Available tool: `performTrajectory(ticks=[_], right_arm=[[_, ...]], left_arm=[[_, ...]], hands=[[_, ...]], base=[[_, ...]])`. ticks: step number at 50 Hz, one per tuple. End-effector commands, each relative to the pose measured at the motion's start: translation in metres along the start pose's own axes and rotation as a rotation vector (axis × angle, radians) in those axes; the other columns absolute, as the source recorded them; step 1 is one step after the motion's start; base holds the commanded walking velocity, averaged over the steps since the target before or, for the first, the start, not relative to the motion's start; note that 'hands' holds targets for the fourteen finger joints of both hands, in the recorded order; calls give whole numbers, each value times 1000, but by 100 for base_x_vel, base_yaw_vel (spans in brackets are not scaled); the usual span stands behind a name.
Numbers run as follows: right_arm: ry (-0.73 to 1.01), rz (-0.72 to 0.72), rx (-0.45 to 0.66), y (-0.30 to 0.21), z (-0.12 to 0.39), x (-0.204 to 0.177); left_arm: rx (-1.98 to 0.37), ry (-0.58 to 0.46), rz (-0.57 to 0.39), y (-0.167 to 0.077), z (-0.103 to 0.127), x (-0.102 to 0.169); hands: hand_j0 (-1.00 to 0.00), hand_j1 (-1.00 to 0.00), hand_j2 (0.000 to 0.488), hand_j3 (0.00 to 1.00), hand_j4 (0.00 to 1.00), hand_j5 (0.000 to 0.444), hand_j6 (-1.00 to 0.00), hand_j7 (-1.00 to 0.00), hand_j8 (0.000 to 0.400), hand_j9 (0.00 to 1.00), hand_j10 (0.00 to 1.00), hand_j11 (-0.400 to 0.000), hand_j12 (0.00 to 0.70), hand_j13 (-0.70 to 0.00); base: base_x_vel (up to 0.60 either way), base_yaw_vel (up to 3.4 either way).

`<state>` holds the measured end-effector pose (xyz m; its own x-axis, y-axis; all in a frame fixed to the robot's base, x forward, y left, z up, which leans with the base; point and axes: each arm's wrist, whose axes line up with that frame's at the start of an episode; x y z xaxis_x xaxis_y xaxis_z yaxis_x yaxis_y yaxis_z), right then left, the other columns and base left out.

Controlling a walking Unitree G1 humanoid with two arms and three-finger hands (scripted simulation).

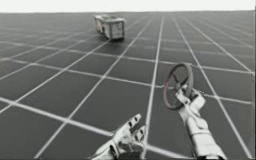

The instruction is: Pick up and drop off the object

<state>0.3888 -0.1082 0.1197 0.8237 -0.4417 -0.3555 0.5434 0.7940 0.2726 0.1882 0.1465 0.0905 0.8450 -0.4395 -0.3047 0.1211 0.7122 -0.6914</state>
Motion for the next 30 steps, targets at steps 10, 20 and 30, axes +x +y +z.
performTrajectory(ticks=[10,20,30], right_arm=[[-42,29,23,6,12,-5],[-42,29,23,6,12,-5],[-42,29,23,6,12,-5]], left_arm=[[3,-7,-7,-1,1,-1],[3,-7,-7,-1,1,-1],[3,-7,-7,-1,1,-1]], hands=[[0,0,0,1000,1000,0,0,0,0,1000,1000,-400,0,-700],[0,0,0,1000,1000,0,0,0,0,1000,1000,-400,0,-700],[0,0,0,1000,1000,0,0,0,0,1000,1000,-400,0,-700]], base=[[59,2],[57,6],[59,2]])
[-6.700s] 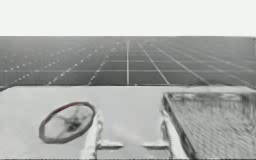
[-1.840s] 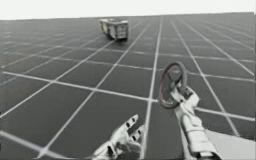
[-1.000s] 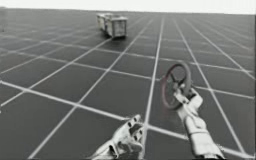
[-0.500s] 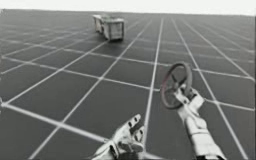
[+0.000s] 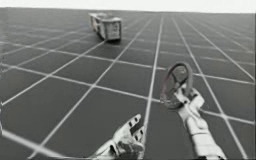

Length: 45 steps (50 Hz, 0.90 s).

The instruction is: Pick up and drop off the object

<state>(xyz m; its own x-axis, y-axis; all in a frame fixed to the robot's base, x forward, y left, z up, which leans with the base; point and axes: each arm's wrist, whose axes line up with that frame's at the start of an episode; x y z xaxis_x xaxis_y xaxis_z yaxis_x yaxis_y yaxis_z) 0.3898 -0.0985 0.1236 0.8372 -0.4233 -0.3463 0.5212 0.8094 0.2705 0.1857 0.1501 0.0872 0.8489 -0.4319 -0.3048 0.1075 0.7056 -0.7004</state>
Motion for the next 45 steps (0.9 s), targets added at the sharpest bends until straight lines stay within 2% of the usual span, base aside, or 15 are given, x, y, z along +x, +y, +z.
performTrajectory(ticks=[1,17,45], right_arm=[[-40,4,34,-3,13,0],[-40,4,34,-3,13,0],[-40,4,34,-3,13,0]], left_arm=[[20,-1,-13,-6,2,2],[20,-1,-13,-6,2,2],[20,-1,-13,-6,2,2]], hands=[[0,0,0,1000,1000,0,0,0,0,1000,1000,-400,0,-700],[0,0,0,1000,1000,0,0,0,0,1000,1000,-400,0,-700],[0,0,0,1000,1000,0,0,0,0,1000,1000,-400,0,-700]], base=[[58,3],[53,12],[40,39]])
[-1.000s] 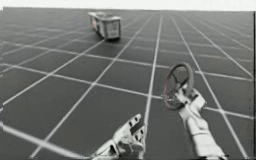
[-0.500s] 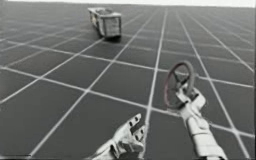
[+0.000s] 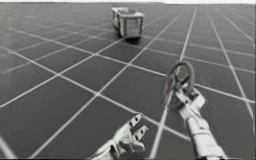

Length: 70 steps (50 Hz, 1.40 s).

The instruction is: Pick up and drop off the object

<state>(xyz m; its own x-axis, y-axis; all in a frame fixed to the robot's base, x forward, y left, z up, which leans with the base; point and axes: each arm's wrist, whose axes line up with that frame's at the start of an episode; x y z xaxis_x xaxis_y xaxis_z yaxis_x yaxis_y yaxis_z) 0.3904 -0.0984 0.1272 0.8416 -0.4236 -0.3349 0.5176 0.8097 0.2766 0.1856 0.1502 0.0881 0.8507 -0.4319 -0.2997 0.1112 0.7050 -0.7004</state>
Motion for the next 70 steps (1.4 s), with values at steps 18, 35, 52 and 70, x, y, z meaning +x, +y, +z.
performTrajectory(ticks=[18,35,52,70], right_arm=[[-29,-1,29,-4,9,1],[-29,-1,29,-4,9,1],[-29,-1,29,-4,9,1],[-29,-1,29,-4,9,1]], left_arm=[[18,3,-9,-5,2,2],[18,3,-9,-5,2,2],[18,3,-9,-5,2,2],[18,3,-9,-5,2,2]], hands=[[0,0,0,1000,1000,0,0,0,0,1000,1000,-400,0,-700],[0,0,0,1000,1000,0,0,0,0,1000,1000,-400,0,-700],[0,0,0,1000,1000,0,0,0,0,1000,1000,-400,0,-700],[0,0,0,1000,1000,0,0,0,0,1000,1000,-400,0,-700]], base=[[39,40],[42,34],[47,28],[50,20]])
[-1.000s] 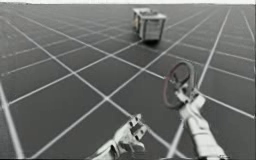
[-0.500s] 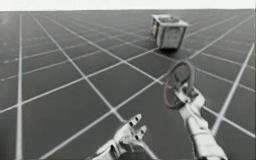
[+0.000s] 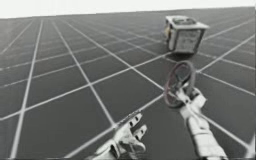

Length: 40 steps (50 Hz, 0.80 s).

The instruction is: Pick up and drop off the object

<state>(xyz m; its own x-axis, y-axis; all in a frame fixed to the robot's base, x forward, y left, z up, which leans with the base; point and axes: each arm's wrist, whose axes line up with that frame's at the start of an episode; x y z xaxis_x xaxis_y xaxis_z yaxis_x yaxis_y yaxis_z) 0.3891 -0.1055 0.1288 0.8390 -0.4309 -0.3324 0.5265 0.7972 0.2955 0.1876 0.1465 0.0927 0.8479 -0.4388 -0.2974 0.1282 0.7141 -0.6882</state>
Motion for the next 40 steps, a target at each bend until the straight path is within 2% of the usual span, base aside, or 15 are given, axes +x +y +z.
performTrajectory(ticks=[1,40], right_arm=[[-24,6,6,2,5,0],[-24,6,6,2,5,0]], left_arm=[[-4,-1,-3,0,0,0],[-4,-1,-3,0,0,0]], hands=[[0,0,0,1000,1000,0,0,0,0,1000,1000,-400,0,-700],[0,0,0,1000,1000,0,0,0,0,1000,1000,-400,0,-700]], base=[[51,19],[54,12]])
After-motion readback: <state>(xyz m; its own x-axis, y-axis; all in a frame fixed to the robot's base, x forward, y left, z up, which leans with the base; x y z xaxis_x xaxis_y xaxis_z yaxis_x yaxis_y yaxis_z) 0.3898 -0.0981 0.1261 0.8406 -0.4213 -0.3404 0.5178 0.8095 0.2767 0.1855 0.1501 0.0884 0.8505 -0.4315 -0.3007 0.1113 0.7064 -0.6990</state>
